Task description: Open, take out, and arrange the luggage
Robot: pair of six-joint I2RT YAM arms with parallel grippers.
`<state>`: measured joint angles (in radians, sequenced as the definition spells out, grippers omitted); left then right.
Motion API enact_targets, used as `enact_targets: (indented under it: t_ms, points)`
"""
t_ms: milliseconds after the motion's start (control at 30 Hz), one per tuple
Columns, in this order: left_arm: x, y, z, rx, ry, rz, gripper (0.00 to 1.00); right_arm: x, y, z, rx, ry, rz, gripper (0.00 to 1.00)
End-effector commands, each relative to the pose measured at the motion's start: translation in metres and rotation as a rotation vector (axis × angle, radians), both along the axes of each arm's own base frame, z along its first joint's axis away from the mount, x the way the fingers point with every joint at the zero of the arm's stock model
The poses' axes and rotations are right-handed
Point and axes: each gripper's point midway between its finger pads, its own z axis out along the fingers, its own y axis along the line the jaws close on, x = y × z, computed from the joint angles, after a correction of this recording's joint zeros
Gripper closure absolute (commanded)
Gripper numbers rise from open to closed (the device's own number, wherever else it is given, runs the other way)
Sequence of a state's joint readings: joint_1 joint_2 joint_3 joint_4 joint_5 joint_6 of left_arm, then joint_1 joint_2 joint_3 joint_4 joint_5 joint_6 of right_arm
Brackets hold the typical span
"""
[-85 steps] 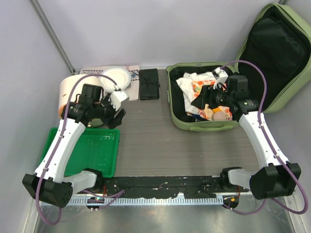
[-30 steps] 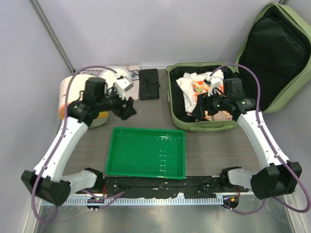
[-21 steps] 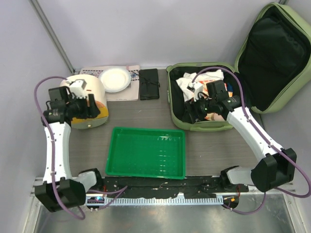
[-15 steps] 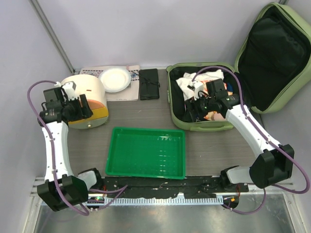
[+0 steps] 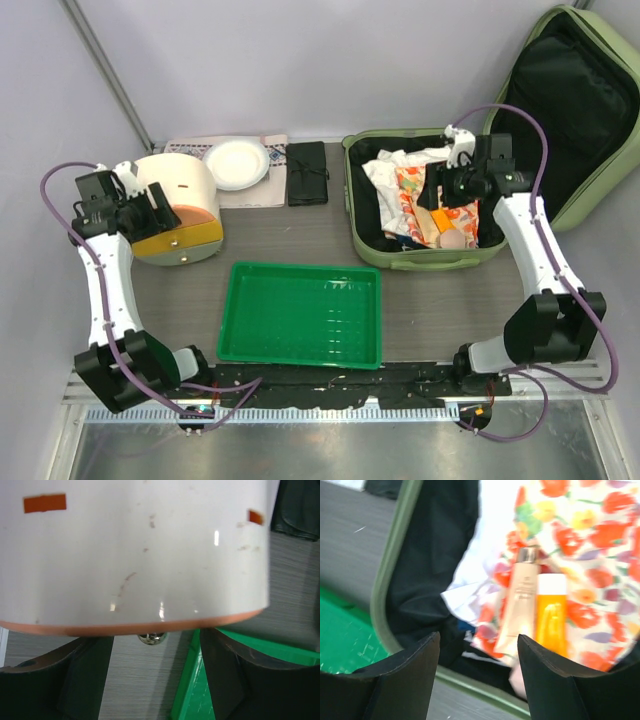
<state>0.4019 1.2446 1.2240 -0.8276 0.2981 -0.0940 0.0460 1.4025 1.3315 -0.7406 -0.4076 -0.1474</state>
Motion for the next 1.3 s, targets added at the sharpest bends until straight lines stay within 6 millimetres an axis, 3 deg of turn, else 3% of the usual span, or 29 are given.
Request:
enact_targets:
  t_ms: [0,100,233,567,867,1067,1100,1267]
  points:
    - [0.0,-0.017,0.055,0.012,-0.171,-0.102,0.26,0.04,-0.042,0.007,-0.089,-0.029,-0.129,0.32]
    - [-0.014,-0.018,0.049,0.013,-0.106,-0.098,0.26,0.048,-0.053,0.002,-0.124,-0.01,-0.138,0.34]
    - [-0.021,-0.019,0.044,-0.003,-0.112,-0.063,0.28,0.06,-0.045,-0.006,-0.073,0.022,-0.136,0.34]
    - [0.014,-0.003,0.035,-0.045,-0.134,0.026,0.4,0.065,-0.034,-0.009,-0.047,0.026,-0.12,0.35]
    - [0.014,0.003,0.012,-0.032,-0.08,0.036,0.48,0.062,-0.033,-0.004,-0.045,0.013,-0.118,0.35]
    - [0.008,-0.008,0.014,-0.046,-0.106,-0.01,0.72,0.06,-0.035,-0.004,-0.058,0.012,-0.117,0.35]
    - [0.005,-0.009,0.015,-0.044,-0.108,-0.019,0.81,0.06,-0.035,-0.003,-0.06,0.008,-0.115,0.35]
    - [-0.022,-0.024,0.014,-0.042,-0.1,-0.054,0.98,0.059,-0.035,-0.006,-0.064,0.015,-0.11,0.35]
